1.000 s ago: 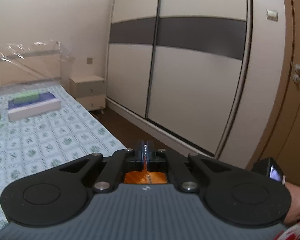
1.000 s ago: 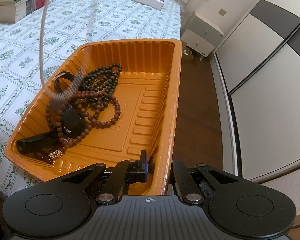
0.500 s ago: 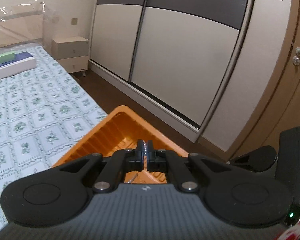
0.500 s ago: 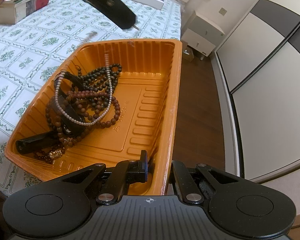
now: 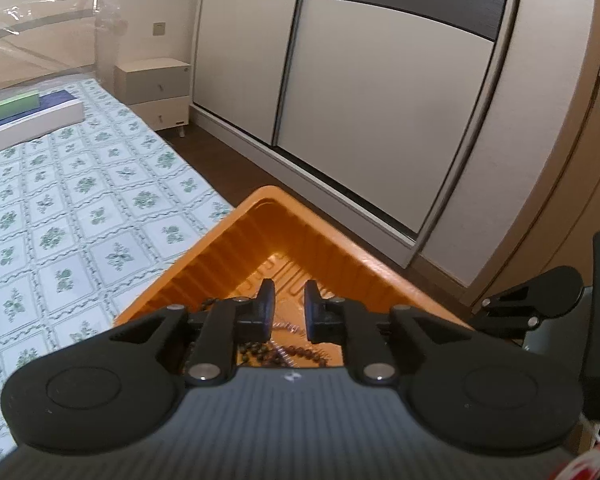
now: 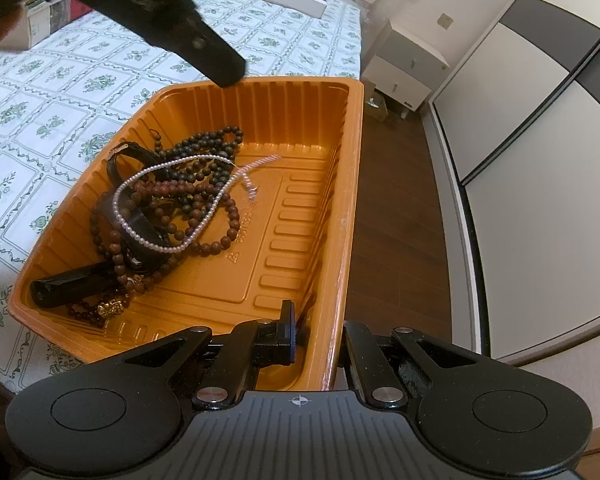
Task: Organize jewelry
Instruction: 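Lift the pearl necklace into the orange tray and open the left gripper, then set the orange tray down on the bed with the right gripper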
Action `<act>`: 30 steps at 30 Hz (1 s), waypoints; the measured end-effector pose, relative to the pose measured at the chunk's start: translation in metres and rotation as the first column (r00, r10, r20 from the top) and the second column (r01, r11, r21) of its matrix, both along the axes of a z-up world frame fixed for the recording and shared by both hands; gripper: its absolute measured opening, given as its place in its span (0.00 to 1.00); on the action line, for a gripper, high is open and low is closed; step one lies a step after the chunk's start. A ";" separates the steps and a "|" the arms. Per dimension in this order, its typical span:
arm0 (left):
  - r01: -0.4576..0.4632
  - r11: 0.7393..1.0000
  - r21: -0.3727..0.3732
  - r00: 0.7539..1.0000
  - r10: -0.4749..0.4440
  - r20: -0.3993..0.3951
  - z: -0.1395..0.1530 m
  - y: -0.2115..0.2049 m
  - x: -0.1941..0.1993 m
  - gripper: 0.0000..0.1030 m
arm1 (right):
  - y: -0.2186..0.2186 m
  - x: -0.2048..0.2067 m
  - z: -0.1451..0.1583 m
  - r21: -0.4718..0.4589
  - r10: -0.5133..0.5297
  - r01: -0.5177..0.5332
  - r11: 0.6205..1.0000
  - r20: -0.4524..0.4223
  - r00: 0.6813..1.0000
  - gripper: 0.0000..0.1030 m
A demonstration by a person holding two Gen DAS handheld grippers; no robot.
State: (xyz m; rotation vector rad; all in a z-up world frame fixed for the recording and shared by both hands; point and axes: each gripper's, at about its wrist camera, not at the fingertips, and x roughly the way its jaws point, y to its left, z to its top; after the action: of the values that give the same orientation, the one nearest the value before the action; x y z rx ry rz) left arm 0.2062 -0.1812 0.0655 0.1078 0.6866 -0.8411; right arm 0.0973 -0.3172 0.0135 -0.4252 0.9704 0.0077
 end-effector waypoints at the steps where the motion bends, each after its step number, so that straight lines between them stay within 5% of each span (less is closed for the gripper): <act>1: -0.007 1.000 0.000 1.000 0.007 0.003 0.001 0.004 0.000 0.12 | 0.000 0.000 0.000 0.001 0.000 0.000 1.000 0.000 1.000 0.05; 15: -0.163 0.986 0.025 0.983 0.160 0.088 0.010 0.077 -0.027 0.18 | -0.015 -0.001 -0.004 0.060 0.000 0.000 0.998 0.015 1.000 0.05; 30: -0.390 0.915 0.106 0.921 0.384 0.068 -0.024 0.174 -0.073 0.24 | -0.082 0.013 -0.033 0.390 -0.041 0.054 0.919 -0.042 0.998 0.05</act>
State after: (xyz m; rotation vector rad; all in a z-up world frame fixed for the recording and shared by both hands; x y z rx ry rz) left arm 0.1331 -0.0075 0.0420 0.0929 0.6853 -0.4147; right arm 0.1098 -0.3997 -0.0200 -0.0315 0.9837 0.1636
